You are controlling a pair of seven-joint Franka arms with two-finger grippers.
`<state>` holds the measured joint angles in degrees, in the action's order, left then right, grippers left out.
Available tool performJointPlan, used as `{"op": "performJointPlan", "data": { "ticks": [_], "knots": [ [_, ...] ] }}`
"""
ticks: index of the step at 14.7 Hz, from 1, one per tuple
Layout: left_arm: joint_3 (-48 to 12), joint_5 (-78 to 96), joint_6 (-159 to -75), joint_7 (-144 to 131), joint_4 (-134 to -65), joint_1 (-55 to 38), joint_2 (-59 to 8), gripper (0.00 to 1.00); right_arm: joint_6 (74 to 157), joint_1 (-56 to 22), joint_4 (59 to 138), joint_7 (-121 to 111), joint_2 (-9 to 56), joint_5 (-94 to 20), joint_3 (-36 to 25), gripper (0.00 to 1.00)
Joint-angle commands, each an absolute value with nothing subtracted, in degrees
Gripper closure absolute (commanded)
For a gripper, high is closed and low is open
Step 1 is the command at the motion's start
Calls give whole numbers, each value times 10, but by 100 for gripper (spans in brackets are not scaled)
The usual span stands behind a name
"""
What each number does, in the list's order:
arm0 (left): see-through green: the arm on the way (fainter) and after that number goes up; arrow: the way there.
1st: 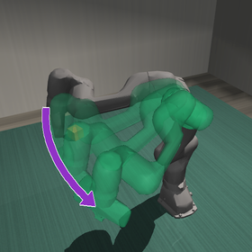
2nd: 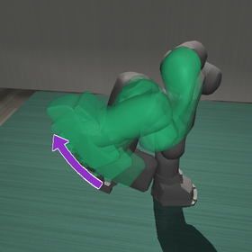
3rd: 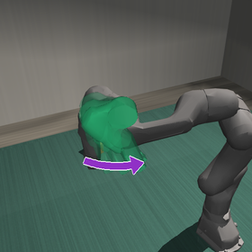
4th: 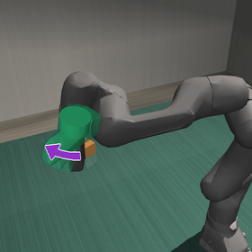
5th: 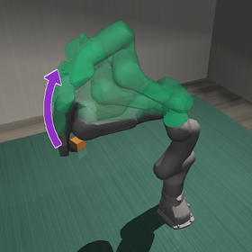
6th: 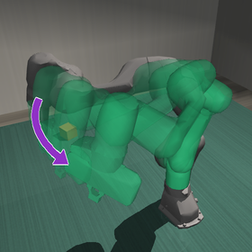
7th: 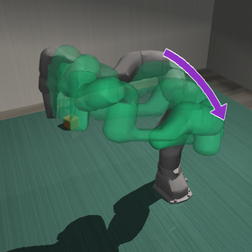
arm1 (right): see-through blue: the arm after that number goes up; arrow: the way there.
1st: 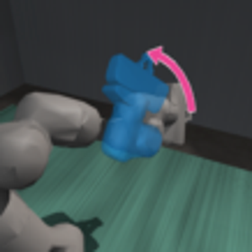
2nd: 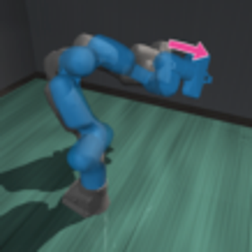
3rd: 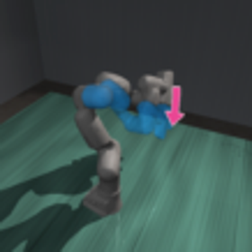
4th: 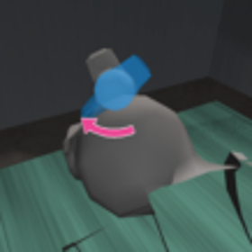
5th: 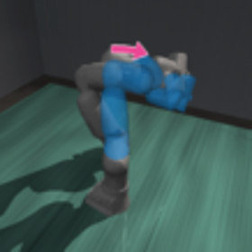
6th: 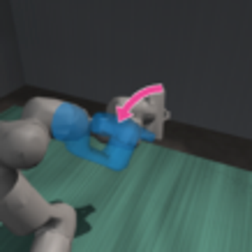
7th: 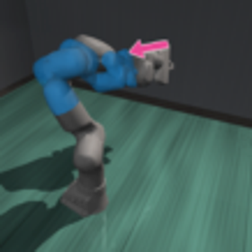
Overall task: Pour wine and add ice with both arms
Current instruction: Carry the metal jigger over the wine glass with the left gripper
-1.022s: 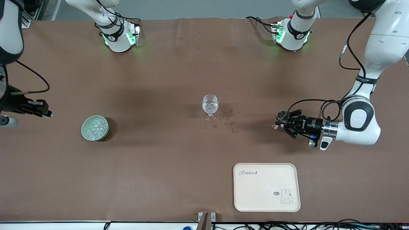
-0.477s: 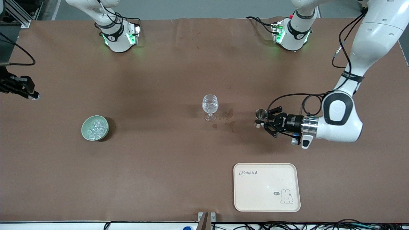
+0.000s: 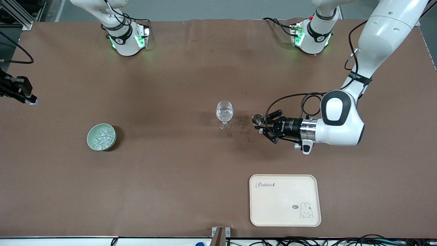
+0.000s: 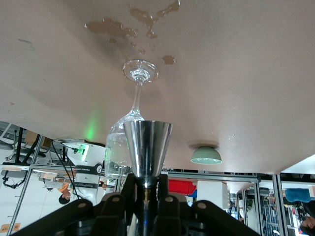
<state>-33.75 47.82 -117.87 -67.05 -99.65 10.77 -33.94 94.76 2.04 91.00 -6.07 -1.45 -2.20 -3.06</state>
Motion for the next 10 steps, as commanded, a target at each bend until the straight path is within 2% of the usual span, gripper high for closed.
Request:
{"op": "performJointPlan", "data": {
  "ticks": [1, 5, 10],
  "knots": [
    [-336, 490, -1213, -695, -1022, 85, -315, 100, 949, 23, 912, -54, -23, -19, -28, 89],
    [-336, 487, -1256, -715, -1046, 54, -304, 100, 950, 23, 913, -54, -22, -19, -28, 89],
    [-335, 483, -1264, -715, -1079, 42, -273, 100, 948, 23, 914, -54, -22, -19, -28, 89]
  ]
}}
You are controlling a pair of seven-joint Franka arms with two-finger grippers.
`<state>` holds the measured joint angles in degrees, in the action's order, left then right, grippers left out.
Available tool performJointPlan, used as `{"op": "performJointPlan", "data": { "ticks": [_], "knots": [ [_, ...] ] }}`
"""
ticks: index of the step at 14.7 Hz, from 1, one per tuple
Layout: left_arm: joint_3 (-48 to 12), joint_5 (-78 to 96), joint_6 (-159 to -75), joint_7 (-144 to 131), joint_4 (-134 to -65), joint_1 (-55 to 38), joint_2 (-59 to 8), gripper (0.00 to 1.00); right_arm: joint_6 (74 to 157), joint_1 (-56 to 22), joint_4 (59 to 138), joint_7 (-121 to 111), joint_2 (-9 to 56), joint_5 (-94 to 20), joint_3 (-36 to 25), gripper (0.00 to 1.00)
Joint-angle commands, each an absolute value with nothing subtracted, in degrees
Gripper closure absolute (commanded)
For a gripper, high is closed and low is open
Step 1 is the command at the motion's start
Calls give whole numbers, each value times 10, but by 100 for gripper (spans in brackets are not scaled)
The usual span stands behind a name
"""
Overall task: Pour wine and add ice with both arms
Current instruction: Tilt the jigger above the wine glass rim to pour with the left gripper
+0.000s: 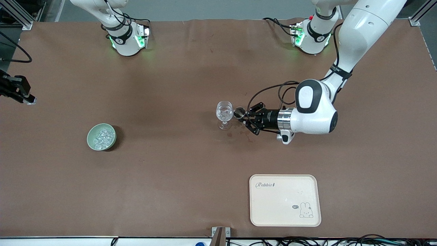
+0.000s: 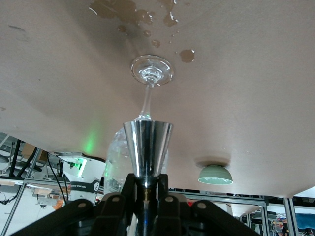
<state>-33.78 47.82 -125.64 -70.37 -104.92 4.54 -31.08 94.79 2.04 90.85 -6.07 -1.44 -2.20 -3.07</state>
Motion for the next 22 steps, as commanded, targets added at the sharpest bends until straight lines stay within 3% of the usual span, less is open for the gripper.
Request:
{"op": "performJointPlan", "data": {
  "ticks": [1, 22],
  "knots": [
    [-335, 482, -1264, -715, -1085, 41, -268, 100, 947, 24, 914, -54, -22, -19, -28, 89],
    [-335, 385, -1317, -852, -1100, -5, -255, 100, 948, 24, 916, -54, -21, -19, -28, 88]
  ]
}}
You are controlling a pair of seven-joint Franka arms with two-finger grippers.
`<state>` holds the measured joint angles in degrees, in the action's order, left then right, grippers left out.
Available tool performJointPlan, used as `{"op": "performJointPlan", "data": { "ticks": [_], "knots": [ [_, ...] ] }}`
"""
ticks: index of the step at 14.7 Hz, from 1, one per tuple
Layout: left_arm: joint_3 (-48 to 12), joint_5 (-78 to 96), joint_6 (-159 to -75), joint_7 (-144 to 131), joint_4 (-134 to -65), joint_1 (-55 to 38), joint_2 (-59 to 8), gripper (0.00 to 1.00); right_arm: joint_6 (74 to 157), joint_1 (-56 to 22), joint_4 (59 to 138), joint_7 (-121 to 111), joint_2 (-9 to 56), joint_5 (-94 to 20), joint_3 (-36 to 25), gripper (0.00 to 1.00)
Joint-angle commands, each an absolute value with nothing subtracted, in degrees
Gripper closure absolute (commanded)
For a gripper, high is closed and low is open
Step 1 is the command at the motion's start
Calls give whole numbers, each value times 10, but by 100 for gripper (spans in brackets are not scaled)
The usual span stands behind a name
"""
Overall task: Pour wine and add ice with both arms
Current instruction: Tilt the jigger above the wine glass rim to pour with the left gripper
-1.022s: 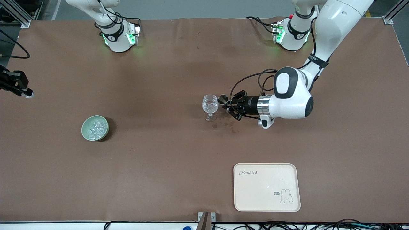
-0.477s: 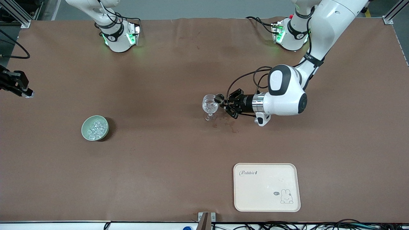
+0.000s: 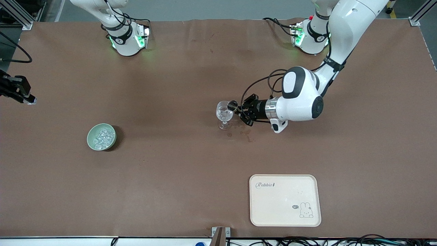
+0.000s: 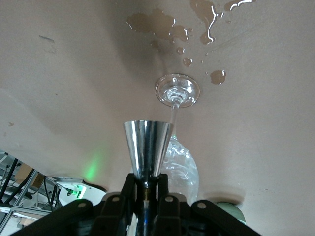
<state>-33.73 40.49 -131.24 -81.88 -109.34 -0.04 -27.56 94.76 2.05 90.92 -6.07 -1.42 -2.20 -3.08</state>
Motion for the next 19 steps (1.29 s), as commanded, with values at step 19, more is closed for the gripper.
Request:
{"op": "performJointPlan", "data": {
  "ticks": [19],
  "knots": [
    [-336, 256, -1312, -1018, -1074, -31, -255, 100, 951, 25, 917, -54, -21, -19, -28, 88]
  ]
}}
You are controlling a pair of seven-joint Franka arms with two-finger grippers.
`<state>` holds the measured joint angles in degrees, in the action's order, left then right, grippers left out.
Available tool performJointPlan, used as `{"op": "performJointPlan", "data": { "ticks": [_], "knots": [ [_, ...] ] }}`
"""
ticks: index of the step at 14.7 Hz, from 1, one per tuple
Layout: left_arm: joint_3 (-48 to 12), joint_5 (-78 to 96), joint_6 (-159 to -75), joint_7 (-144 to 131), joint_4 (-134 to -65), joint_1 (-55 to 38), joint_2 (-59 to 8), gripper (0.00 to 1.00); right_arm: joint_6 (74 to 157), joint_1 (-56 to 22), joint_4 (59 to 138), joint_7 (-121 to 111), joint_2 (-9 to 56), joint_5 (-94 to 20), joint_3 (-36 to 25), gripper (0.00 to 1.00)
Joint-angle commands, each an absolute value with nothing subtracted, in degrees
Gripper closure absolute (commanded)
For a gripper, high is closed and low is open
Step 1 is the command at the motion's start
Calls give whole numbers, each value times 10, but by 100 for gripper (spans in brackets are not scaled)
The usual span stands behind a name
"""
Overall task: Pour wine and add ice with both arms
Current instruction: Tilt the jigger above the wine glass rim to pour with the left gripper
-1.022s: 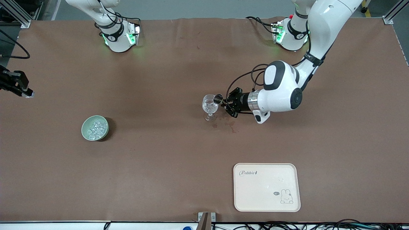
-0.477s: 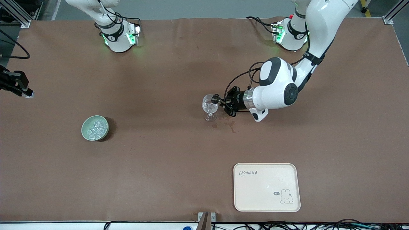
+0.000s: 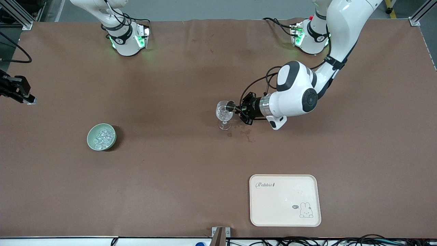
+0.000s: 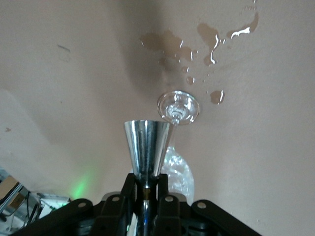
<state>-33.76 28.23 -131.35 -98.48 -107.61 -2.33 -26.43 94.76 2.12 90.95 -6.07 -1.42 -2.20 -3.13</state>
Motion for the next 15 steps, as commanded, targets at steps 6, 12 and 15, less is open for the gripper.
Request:
{"op": "performJointPlan", "data": {
  "ticks": [6, 12, 15],
  "knots": [
    [-336, 248, -1310, -1027, -1074, -32, -252, 100, 951, 26, 917, -54, -21, -19, -28, 88],
    [-340, 242, -1287, -993, -1066, -25, -253, 100, 951, 26, 915, -54, -21, -19, -28, 88],
    [-341, 245, -1235, -956, -1038, -19, -255, 100, 952, 25, 915, -54, -21, -20, -28, 88]
  ]
}}
